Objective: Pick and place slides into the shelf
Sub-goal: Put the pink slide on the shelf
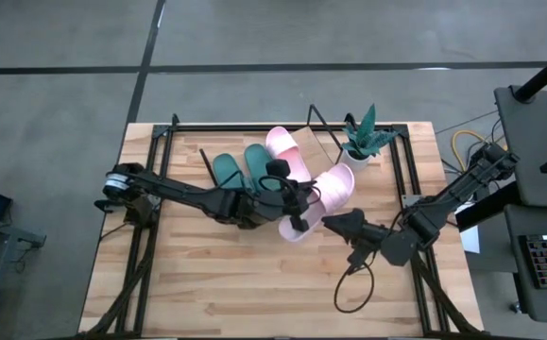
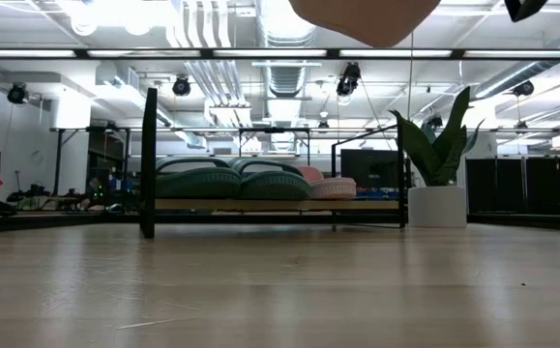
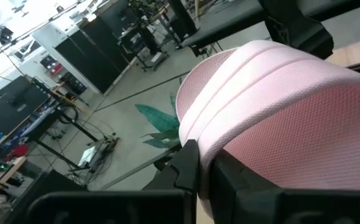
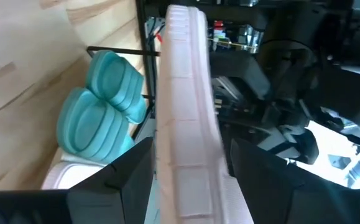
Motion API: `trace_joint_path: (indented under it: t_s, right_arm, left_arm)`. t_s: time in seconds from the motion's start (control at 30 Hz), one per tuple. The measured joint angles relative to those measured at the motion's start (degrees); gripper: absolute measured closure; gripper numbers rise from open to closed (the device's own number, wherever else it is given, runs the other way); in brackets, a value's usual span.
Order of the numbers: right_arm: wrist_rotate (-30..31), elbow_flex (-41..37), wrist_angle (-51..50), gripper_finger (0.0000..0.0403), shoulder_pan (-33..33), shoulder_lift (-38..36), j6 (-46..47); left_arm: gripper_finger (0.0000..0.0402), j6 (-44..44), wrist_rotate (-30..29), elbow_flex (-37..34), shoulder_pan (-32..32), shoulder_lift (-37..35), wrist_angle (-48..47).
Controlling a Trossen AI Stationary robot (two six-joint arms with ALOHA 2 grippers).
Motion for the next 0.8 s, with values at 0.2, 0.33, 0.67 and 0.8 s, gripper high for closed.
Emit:
trace_joint_path:
  t_s: [0.2,0.33,0.67,0.8]
  right_arm:
    - [-0.02,0.00,2.11,0.0199,-0.44,-0.04,-1.17]
    - [-0.05,0.00,2.11,0.0199,-1.71,-0.07,-1.11]
    - [-0.27,0.00,1.93,0.0309,-3.06,-0.07,-1.15]
    - [-0.18,0.00,1.91,0.0363,-3.02,-0.07,-0.88]
  left_arm:
    - [0.0402,-0.01,-0.17,0.00,0.11,0.00,2.07]
    - [0.0402,0.09,0.25,0.00,0.18,0.00,3.12]
    - [0.0401,0.46,2.76,0.00,0.28,0.00,3.14]
    - [0.0400,1.05,3.43,0.00,0.28,0.00,3.03]
